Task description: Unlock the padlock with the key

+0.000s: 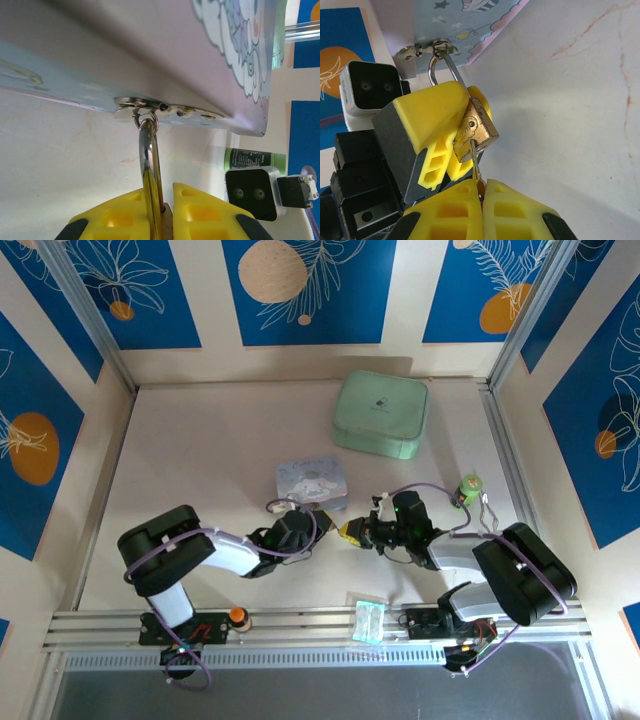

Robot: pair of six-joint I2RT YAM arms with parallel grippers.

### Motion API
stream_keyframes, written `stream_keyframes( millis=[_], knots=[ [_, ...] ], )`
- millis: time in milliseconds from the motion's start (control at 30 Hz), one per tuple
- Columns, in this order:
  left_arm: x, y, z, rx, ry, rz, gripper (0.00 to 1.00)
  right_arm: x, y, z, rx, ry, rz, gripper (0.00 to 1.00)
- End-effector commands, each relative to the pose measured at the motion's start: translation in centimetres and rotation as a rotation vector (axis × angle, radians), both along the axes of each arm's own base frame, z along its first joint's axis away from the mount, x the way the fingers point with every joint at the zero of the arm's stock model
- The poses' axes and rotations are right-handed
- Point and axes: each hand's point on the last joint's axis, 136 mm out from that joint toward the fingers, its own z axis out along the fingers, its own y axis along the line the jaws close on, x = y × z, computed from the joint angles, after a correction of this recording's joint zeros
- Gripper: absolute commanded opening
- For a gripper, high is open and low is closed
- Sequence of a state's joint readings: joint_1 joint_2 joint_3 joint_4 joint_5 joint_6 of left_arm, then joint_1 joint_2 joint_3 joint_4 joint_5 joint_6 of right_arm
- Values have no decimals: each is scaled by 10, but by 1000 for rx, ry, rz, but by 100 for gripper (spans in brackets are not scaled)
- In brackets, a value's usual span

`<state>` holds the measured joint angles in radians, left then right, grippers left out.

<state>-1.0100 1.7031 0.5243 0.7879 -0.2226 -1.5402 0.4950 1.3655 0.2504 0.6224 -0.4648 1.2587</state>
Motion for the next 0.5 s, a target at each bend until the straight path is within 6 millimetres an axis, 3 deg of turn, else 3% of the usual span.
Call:
stream_keyframes(
  millis=[0,467],
  knots=[
    [-9,0,-22,-54,141,25,1,-9,-2,-2,30,42,11,2],
    [-2,3,-23,-29,166,59,0,-13,-7,7,36,21,20,2]
  ],
)
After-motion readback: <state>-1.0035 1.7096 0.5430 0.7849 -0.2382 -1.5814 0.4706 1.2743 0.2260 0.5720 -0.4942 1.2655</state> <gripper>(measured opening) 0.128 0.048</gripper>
